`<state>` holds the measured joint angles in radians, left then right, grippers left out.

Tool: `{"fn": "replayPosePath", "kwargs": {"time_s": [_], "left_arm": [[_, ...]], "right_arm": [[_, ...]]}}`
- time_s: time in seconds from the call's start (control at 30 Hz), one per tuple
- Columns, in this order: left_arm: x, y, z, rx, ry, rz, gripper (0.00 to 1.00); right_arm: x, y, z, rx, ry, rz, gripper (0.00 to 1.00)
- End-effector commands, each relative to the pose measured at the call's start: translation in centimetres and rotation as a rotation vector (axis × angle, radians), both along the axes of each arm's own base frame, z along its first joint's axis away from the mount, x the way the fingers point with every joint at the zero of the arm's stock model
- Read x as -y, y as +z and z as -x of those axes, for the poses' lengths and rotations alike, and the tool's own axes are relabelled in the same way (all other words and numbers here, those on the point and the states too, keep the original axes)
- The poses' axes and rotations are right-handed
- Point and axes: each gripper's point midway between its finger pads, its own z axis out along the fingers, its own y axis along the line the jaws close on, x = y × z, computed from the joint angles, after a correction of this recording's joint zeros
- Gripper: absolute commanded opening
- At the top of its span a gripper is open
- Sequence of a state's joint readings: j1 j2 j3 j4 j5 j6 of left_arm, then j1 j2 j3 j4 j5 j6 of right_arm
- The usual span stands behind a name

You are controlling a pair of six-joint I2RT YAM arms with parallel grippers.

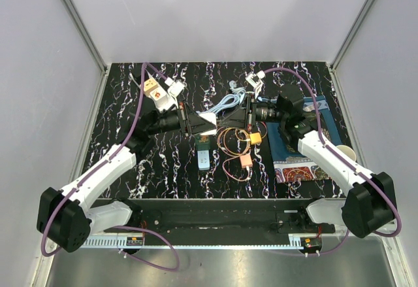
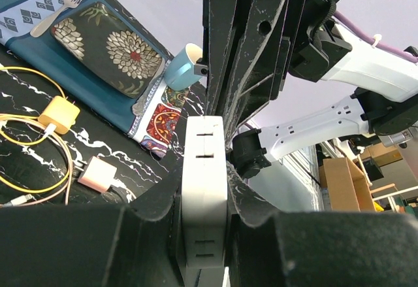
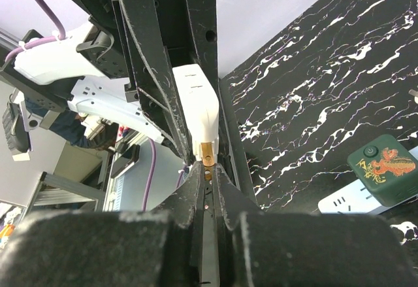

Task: Insert the plug
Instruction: Adjust the plug.

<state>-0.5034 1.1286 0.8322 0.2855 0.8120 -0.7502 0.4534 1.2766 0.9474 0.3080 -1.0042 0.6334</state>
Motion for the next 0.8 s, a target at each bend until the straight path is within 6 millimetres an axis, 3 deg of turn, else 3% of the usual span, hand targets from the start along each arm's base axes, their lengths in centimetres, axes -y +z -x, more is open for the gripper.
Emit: {"fn": "replayPosePath", "kwargs": {"time_s": [0.0,0.33,0.43,0.47,0.5,0.6,0.77], "left_arm": [[0.1,2.0,0.3,0.070,-0.020,0.062,0.00],[0.1,2.5,0.6,0.082,-0.027,0.098,0.00],[0.0,2.1,0.5,0.072,-0.017,0.080,0.00],[0.0,1.8,0.4,0.069,-0.010,0.071,0.00],[-0.2,1.5,0.4,0.060,-0.002,0.062,0.00],[-0.7,0.5,0.0,0.048,0.047,0.007,0.00],[-2.0,-2.3,-0.5,-0.001,0.131,-0.145,0.00]], "right_arm": [[0.0,0.7,0.4,0.048,0.007,-0.013,0.08],[0.1,0.3,0.5,0.041,0.003,-0.009,0.13],[0.2,0.7,0.5,0.051,-0.011,-0.011,0.30],[0.3,0.7,0.5,0.054,-0.017,-0.011,0.38],[0.3,1.0,0.5,0.068,-0.020,-0.010,0.51],[0.8,1.4,0.3,0.096,-0.073,0.009,0.71],[2.9,0.9,-0.4,0.123,-0.237,0.116,0.88]]}}
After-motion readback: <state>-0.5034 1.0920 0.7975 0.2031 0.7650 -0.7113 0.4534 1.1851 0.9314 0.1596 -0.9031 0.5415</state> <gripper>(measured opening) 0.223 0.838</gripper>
